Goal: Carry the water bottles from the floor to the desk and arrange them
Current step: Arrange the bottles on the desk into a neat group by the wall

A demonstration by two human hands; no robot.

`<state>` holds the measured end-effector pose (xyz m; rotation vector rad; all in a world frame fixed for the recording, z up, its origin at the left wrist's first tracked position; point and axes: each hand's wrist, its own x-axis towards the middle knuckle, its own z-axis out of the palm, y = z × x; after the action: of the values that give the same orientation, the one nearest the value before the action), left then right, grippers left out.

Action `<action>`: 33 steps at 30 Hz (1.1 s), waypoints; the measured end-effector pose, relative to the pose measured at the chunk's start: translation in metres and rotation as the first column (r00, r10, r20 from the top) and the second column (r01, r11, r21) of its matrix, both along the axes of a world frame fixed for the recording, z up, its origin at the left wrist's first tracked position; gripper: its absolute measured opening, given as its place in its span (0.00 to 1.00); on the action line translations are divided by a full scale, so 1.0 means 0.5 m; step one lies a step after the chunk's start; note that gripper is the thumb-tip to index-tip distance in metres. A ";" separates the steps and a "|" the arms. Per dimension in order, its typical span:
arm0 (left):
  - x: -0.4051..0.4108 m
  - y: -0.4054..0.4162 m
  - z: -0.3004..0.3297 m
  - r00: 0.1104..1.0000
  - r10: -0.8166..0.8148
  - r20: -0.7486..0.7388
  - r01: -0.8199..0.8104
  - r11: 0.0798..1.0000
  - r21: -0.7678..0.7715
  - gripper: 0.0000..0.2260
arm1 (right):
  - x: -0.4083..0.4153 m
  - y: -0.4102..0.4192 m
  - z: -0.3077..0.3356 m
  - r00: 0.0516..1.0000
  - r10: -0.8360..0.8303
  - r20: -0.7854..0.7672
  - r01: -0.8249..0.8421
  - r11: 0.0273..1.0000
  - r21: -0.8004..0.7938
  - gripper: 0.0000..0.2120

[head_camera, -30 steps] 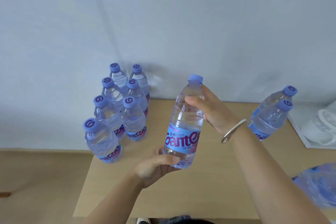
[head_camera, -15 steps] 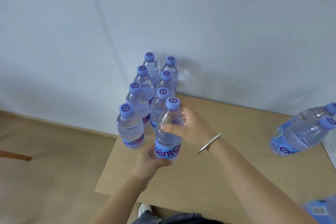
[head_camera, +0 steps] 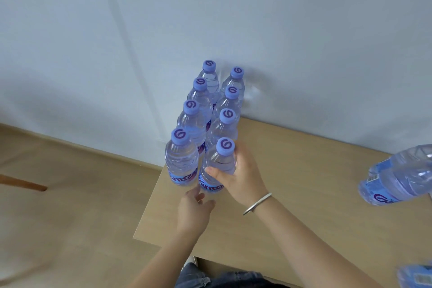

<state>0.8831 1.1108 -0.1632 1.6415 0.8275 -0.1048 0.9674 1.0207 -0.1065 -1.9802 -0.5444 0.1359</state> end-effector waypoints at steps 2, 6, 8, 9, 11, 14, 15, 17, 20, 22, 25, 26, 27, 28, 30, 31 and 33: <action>0.000 -0.003 0.002 0.999 0.044 -0.002 -0.044 0.996 -0.080 0.24 | -0.004 0.008 0.002 0.998 -0.006 0.061 0.005 1.000 0.007 0.23; 0.007 -0.002 0.006 0.992 0.126 -0.005 -0.125 0.980 -0.152 0.22 | -0.009 0.021 0.002 0.994 -0.022 0.105 0.017 0.999 0.046 0.23; 0.010 -0.003 0.011 0.991 0.133 -0.008 -0.132 0.979 -0.153 0.21 | -0.009 0.020 -0.001 0.993 -0.023 0.113 0.017 0.999 0.051 0.24; 0.011 -0.004 0.013 0.991 0.134 -0.008 -0.134 0.979 -0.151 0.21 | -0.008 0.020 -0.002 0.993 -0.016 0.114 0.011 0.999 0.044 0.24; 0.011 -0.004 0.019 0.991 0.131 -0.013 -0.131 0.980 -0.151 0.19 | -0.007 0.016 -0.004 0.994 0.002 0.113 -0.005 1.000 0.028 0.25; 0.013 -0.005 0.020 0.994 0.113 -0.003 -0.112 0.982 -0.150 0.16 | -0.006 0.011 -0.003 0.994 0.014 0.109 -0.014 1.000 0.003 0.28; 0.014 -0.008 0.021 0.994 0.106 -0.003 -0.105 0.984 -0.147 0.16 | -0.007 0.010 -0.002 0.995 0.018 0.102 -0.019 1.000 0.001 0.29; 0.014 -0.014 0.018 0.994 0.107 -0.030 -0.111 0.981 -0.157 0.15 | -0.006 0.009 -0.003 0.998 0.018 0.068 -0.019 1.000 0.003 0.32; 0.011 -0.047 0.014 0.990 0.092 -0.109 -0.114 0.972 -0.207 0.14 | -0.005 0.001 -0.002 1.000 -0.004 -0.018 0.004 1.000 -0.011 0.37; 0.008 -0.079 0.011 0.989 0.034 -0.147 -0.069 0.969 -0.237 0.14 | -0.004 -0.009 0.001 0.999 0.001 -0.038 -0.002 0.999 -0.033 0.40; 0.019 -0.132 0.021 0.989 -0.080 -0.121 0.047 0.966 -0.253 0.16 | -0.002 -0.047 0.008 0.999 -0.015 -0.036 0.013 0.997 -0.071 0.45; 0.027 -0.144 0.023 0.988 -0.120 -0.098 0.092 0.964 -0.250 0.19 | 0.001 -0.065 0.010 0.999 -0.038 -0.012 0.037 0.996 -0.082 0.45; 0.035 -0.156 0.028 0.984 -0.161 -0.076 0.139 0.960 -0.242 0.23 | 0.005 -0.085 0.013 0.998 -0.068 0.013 0.069 0.994 -0.087 0.44; 0.045 -0.170 0.034 0.977 -0.204 -0.063 0.185 0.956 -0.226 0.26 | 0.010 -0.112 0.017 0.993 -0.110 0.040 0.113 0.990 -0.089 0.42; 0.065 -0.198 0.051 0.964 -0.262 -0.033 0.251 0.949 -0.192 0.31 | 0.020 -0.170 0.025 0.975 -0.204 0.085 0.212 0.972 -0.099 0.36; 0.074 -0.212 0.059 0.958 -0.287 -0.019 0.279 0.943 -0.181 0.32 | 0.025 -0.202 0.027 0.964 -0.252 0.091 0.260 0.960 -0.105 0.32; 0.092 -0.239 0.075 0.939 -0.344 0.016 0.343 0.930 -0.135 0.33 | 0.039 -0.270 0.024 0.929 -0.359 0.085 0.367 0.924 -0.106 0.23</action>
<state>0.9291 0.9912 -0.1255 1.6424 0.5185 -0.4062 0.9868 0.8859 -0.0943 -2.1747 -0.2034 -0.1300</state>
